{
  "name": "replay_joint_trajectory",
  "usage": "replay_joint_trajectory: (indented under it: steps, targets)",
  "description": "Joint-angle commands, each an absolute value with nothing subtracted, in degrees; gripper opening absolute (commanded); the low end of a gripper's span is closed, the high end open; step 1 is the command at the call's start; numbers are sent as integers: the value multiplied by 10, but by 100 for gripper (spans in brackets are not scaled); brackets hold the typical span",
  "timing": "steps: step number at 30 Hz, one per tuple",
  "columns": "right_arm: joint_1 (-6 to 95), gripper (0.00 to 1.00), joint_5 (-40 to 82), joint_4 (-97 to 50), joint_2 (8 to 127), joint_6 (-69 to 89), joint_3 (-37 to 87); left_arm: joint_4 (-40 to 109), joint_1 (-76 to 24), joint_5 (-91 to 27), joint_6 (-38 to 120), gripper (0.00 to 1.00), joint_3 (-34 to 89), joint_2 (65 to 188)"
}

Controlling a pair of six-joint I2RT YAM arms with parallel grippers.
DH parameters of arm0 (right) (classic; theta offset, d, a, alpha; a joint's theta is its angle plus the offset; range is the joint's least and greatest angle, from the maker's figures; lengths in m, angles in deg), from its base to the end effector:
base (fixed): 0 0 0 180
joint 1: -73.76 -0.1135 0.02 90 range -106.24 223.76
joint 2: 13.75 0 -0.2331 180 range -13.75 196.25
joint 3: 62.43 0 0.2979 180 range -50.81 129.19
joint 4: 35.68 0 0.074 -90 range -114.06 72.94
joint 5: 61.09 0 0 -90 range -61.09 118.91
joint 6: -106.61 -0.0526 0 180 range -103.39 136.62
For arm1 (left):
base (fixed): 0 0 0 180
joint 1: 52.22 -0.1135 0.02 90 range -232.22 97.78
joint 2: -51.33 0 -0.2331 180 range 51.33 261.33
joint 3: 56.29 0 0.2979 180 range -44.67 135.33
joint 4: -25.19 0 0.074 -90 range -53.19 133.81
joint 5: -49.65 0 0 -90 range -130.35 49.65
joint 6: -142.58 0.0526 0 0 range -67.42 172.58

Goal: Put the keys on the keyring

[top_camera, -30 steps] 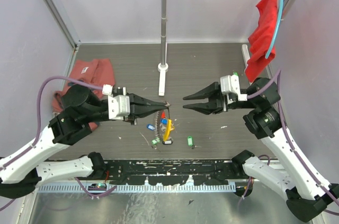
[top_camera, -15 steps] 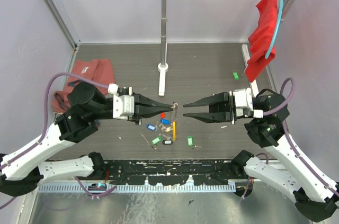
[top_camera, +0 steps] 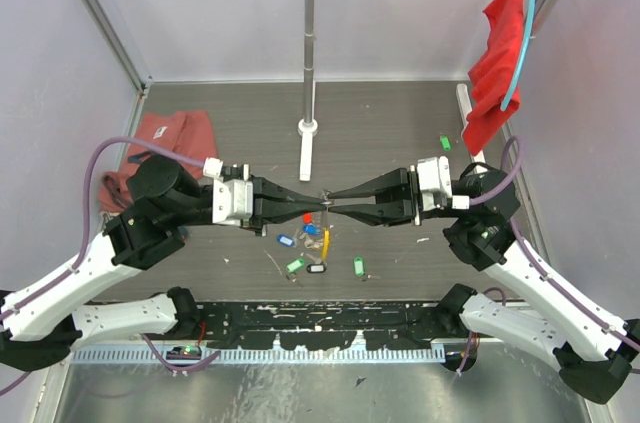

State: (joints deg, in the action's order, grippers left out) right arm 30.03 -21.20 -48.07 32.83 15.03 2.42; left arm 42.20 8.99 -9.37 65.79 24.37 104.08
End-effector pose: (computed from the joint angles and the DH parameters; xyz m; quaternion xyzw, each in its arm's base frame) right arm 0.1422 0.1918 0.4311 -0.5046 0.2861 0.4966 0.6457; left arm 0.1011 -0.2401 0.4610 0.5351 0.3642 -0.4576 0.6097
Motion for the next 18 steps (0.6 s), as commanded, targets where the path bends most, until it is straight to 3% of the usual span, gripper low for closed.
replay_joint_trajectory:
  steps: [1, 18]
  targets:
    - [292, 25, -200, -519, 329, 145, 30, 402, 90, -87, 654, 0, 249, 1039]
    - [285, 20, -210, -517, 327, 147, 30, 411, 90, -96, 655, 0, 252, 1047]
